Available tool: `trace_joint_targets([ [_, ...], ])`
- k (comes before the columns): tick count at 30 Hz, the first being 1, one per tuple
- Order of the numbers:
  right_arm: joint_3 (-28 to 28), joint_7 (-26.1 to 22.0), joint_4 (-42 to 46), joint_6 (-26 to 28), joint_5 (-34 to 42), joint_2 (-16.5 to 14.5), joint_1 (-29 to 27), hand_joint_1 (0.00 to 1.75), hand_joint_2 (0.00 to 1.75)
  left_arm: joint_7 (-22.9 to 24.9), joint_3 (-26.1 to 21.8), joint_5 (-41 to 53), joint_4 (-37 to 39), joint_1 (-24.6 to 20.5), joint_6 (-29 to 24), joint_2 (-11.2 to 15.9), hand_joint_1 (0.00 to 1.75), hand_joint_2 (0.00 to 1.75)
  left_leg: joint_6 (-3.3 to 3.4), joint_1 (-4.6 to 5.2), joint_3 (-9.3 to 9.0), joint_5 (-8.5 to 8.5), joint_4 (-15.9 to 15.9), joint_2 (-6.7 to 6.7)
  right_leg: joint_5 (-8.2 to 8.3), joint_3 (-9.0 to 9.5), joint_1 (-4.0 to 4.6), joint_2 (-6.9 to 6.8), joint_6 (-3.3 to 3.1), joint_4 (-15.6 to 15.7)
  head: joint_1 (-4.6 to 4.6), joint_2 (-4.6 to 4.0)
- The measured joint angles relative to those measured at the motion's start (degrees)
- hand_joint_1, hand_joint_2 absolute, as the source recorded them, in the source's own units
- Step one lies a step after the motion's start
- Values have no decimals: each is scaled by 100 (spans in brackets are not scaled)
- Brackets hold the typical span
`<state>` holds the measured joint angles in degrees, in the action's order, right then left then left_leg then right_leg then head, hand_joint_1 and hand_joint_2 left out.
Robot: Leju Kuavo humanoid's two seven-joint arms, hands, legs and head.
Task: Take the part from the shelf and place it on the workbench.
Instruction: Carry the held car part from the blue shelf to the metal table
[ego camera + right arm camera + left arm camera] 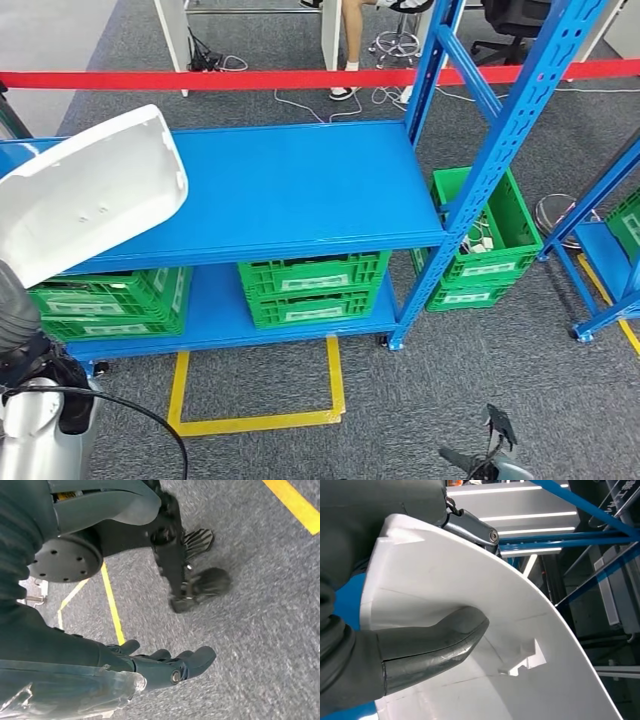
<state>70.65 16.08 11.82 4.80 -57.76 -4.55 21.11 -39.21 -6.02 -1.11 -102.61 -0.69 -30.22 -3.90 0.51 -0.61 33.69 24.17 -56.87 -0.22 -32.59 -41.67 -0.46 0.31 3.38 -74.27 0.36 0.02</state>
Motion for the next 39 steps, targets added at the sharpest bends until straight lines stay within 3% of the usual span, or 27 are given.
trace_joint_targets([
  [1, -3, -8, 0, 14, 1, -1, -2, 0, 175, 0, -5, 0, -3, 12, -9, 0, 175, 175, 2, 11, 34, -27, -2, 0, 11, 59, 3, 0, -16, -23, 0, 0],
  [2, -4, -14, 0, 21, 1, -1, -2, 0, 175, 0, -9, 0, -6, 21, -20, -1, 175, 175, 1, 21, 61, -52, -2, -1, 117, 233, 10, 0, -43, 188, -1, 0],
  [5, -13, -21, 0, 34, 8, -2, 34, 0, 175, -4, -23, 1, -32, 29, -46, -1, 175, 175, -39, 38, 113, -128, -1, -4, 440, 1004, 64, 5, -151, 1364, -6, 0],
  [7, -16, -22, 0, 58, 30, -2, 62, 0, 175, -10, -29, 2, -50, 34, -52, -1, 175, 175, -107, 29, 135, -195, 7, 1, 463, 1179, 101, 11, -179, 1662, -7, 0],
  [9, -16, -20, 0, 75, 55, -5, 71, 0, 175, -14, -32, 2, -60, 41, -53, -2, 175, 175, -184, 16, 152, -252, 34, 0, 560, 1143, 104, 9, -223, 1701, -2, 0],
  [10, -16, -19, 0, 79, 64, -8, 80, 0, 175, -14, -34, 2, -63, 43, -54, -2, 175, 175, -216, 16, 180, -192, 9, 0, 617, 1111, 94, 2, -265, 1728, -10, 0],
  [12, -16, -19, 0, 75, 78, -13, 99, 0, 175, -15, -41, 1, -67, 39, -55, -1, 175, 175, -268, 14, 326, 202, -359, -1, 740, 1012, 67, -14, -334, 1773, -28, 0],
  [14, -15, -19, 0, 65, 82, -13, 100, 0, 175, -15, -44, 0, -67, 46, -55, 1, 175, 175, -309, 8, 547, 716, -1114, -1, 845, 869, 66, -20, -355, 1771, -42, 0],
  [15, -15, -19, 0, 60, 82, -13, 94, 0, 175, -15, -45, -1, -67, 53, -55, 1, 175, 175, -325, 5, 613, 841, -1433, 0, 903, 795, 66, -23, -354, 1769, -40, 0],
  [16, -15, -19, 0, 55, 82, -13, 90, 0, 175, -15, -45, -1, -67, 58, -55, 1, 175, 175, -337, 3, 602, 830, -1584, 0, 960, 720, 64, -25, -351, 1765, -42, 0],
  [17, -16, -19, 0, 50, 82, -13, 88, 0, 175, -15, -46, -1, -67, 60, -55, 1, 175, 175, -346, -2, 492, 705, -1528, 1, 1018, 643, 59, -27, -341, 1760, -43, 0],
  [19, -16, -16, 0, 40, 82, -13, 88, 0, 175, -15, -47, 0, -67, 53, -55, 1, 175, 175, -366, -20, 17, 401, -908, 2, 1118, 509, 53, -24, -295, 1738, -44, 0],
  [21, -17, -9, 1, 34, 81, -11, 96, 0, 175, -15, -46, 0, -73, 39, -54, 1, 175, 175, -333, -24, -462, 366, -166, -11, 1207, 415, 71, -17, -235, 1698, -45, 0],
  [22, -18, -7, 2, 34, 80, -11, 99, 0, 175, -15, -45, 1, -76, 34, -53, 1, 175, 175, -291, -17, -572, 411, 40, -18, 1257, 383, 81, -14, -209, 1690, -48, 0],
  [24, -19, 0, 2, 34, 79, -9, 93, 0, 175, -15, -46, 1, -80, 36, -50, -1, 175, 175, -163, -2, -546, 397, 120, -14, 1349, 338, 77, -12, -163, 1701, -51, 0],
  [25, -19, 8, 2, 29, 76, -10, 81, 0, 175, -15, -49, 1, -80, 34, -46, 0, 175, 175, -107, -2, -503, 350, 116, -5, 1304, 302, 67, -14, -133, 1679, -50, 0],
  [26, -20, 16, 1, 20, 71, -13, 70, 0, 175, -15, -52, 1, -80, 31, -41, 0, 175, 175, -55, -6, -452, 295, 116, 6, 1158, 251, 56, -14, -100, 1573, -41, 0],
  [27, -23, 25, -1, 10, 62, -15, 65, 0, 175, -15, -55, 2, -79, 26, -37, 1, 175, 175, -14, -11, -391, 237, 120, 14, 911, 177, 47, -16, -69, 1349, -32, 0],
  [29, -40, 42, -2, -3, 47, -18, 78, 0, 175, -14, -60, 5, -78, 19, -31, 1, 175, 175, 20, 1, -245, 116, 118, 17, 329, -4, 37, -16, -29, 593, -15, 0],
  [30, -49, 53, -2, -3, 43, -17, 86, 0, 175, -14, -61, 7, -77, 16, -29, 1, 175, 175, 22, 6, -162, 52, 116, 17, 166, -60, 37, -16, -23, 222, -13, 0],
  [31, -56, 64, -2, -3, 43, -17, 92, 0, 175, -14, -62, 7, -77, 13, -29, 1, 175, 175, 19, 8, -79, -11, 113, 17, 137, -54, 38, -15, -26, -17, -13, 0],
  [32, -59, 74, -2, -3, 43, -17, 94, 0, 175, -13, -64, 8, -76, 10, -29, 1, 175, 175, 12, 9, 1, -72, 110, 17, 238, 52, 39, -14, -35, -48, -12, 0],
  [34, -64, 83, -2, -3, 42, -18, 103, 0, 175, -13, -67, 9, -75, 4, -31, 1, 175, 175, -14, 8, 126, -181, 105, 16, 531, 553, 41, -12, -72, 497, -12, 0],
  [36, -70, 85, -2, -2, 38, -18, 142, 0, 175, -13, -72, 10, -75, -8, -31, 1, 175, 175, -65, 15, 202, -280, 102, 20, 506, 1170, 62, -3, -118, 1371, -16, 0],
  [38, -79, 89, -2, -1, 35, -18, 179, 0, 175, -13, -75, 13, -75, -27, -30, 1, 175, 175, -131, 7, 240, -388, 118, 27, 382, 1422, 96, 7, -158, 1798, -17, 0],
  [39, -84, 92, -2, 0, 34, -19, 183, 0, 175, -13, -76, 15, -75, -33, -30, 1, 175, 175, -168, 4, 251, -450, 140, 27, 408, 1384, 103, 5, -185, 1838, -16, 0],
])
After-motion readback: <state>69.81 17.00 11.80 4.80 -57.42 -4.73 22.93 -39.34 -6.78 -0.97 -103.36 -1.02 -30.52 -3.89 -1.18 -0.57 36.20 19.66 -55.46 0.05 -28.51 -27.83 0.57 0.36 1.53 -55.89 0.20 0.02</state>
